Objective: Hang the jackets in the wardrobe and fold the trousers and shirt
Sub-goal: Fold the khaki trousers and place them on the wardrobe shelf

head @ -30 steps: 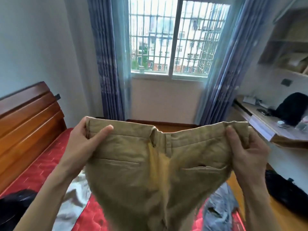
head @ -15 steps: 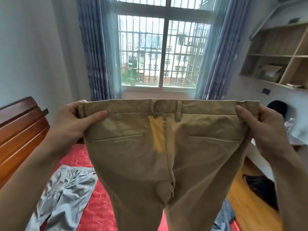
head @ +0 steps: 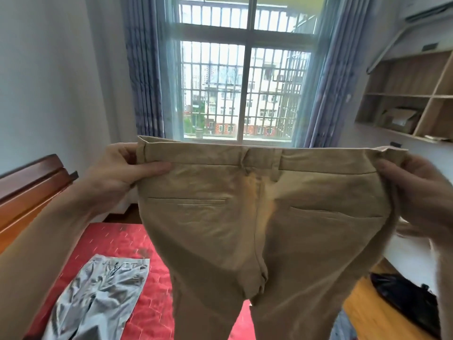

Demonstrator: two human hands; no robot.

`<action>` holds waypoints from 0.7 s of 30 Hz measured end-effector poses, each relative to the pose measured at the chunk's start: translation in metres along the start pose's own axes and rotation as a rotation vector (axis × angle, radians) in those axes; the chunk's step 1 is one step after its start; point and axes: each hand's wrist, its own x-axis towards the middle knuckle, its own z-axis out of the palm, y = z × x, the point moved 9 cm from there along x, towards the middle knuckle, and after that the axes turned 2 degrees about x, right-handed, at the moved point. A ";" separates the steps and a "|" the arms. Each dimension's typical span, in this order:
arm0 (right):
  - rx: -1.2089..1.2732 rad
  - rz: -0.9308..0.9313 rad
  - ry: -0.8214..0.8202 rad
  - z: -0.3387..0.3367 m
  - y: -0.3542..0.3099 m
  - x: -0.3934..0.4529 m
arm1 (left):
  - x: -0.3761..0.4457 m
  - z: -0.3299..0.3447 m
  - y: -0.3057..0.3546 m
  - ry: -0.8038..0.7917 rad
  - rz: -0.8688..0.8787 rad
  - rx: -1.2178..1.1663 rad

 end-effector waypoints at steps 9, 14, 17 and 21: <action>0.019 -0.106 0.121 0.012 -0.023 0.017 | 0.019 0.026 -0.024 -0.094 -0.096 -0.378; 0.170 -0.077 0.057 0.021 -0.016 0.020 | 0.028 0.035 -0.024 -0.147 -0.122 -0.534; 0.321 -0.024 -0.012 0.065 -0.007 0.032 | 0.036 0.065 -0.028 -0.141 -0.164 -0.670; 0.404 0.072 -0.130 0.139 0.010 0.048 | 0.038 0.131 -0.029 -0.280 -0.221 -0.679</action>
